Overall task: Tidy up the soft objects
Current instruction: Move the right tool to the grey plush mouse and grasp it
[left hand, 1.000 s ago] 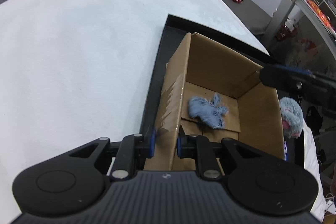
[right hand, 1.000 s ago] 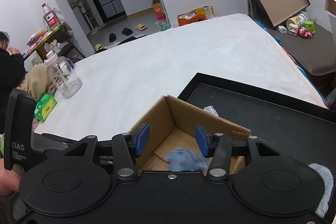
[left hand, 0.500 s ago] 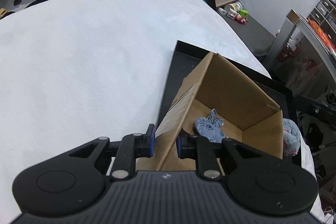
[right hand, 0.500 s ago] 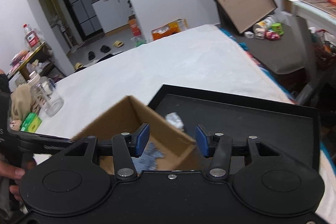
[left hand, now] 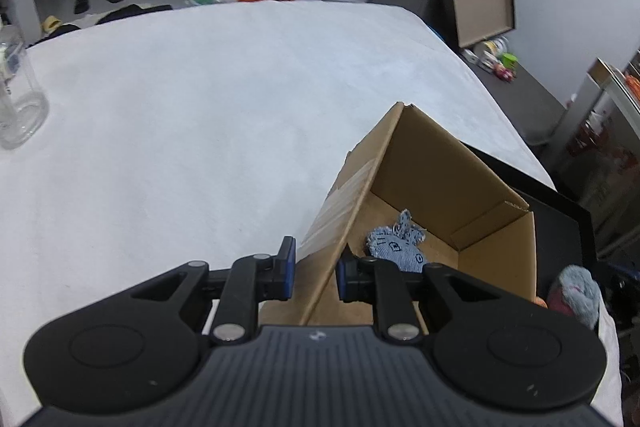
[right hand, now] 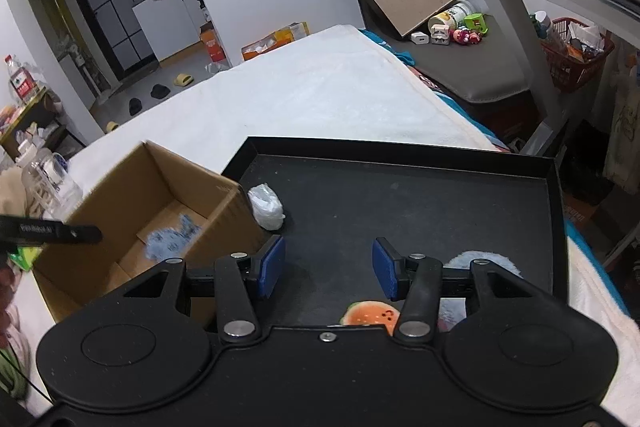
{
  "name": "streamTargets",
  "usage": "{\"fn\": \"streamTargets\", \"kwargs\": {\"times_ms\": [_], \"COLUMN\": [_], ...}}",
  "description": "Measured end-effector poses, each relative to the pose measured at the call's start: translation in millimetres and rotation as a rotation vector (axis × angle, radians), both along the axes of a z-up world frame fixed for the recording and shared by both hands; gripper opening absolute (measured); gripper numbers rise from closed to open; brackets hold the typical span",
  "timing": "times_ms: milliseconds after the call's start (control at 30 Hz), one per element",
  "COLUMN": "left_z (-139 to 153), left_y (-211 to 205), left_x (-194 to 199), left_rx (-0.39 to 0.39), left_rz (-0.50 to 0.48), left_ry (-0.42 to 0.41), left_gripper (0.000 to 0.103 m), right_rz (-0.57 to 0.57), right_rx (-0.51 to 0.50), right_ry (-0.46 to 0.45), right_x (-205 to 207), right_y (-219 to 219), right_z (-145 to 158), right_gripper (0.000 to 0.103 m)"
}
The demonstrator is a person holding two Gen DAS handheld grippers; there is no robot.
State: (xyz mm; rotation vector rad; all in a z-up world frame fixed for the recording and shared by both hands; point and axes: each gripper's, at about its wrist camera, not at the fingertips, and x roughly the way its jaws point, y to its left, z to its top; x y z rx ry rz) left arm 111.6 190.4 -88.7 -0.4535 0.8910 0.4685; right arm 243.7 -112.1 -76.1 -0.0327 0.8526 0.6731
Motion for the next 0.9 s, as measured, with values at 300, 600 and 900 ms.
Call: {"fn": "streamTargets", "kwargs": {"times_ms": [300,600,900], "left_z": [7,4,-2], "left_y": [14,27,16], "left_x": [5,17,53], "left_rx": [0.050,0.071,0.080], "left_rz": [0.074,0.119,0.060], "left_ry": [-0.015,-0.015,-0.013], "left_gripper": [0.018,0.018,0.018], "right_rz": [-0.075,-0.136,-0.153], "right_rx": [-0.062,-0.134,-0.194], "right_ry": [0.013,0.040,0.067], "right_x": [6,12,23], "right_y": [-27,-53,-60], "right_z": [-10,-25,-42], "right_gripper": [0.049,0.050,0.072]}}
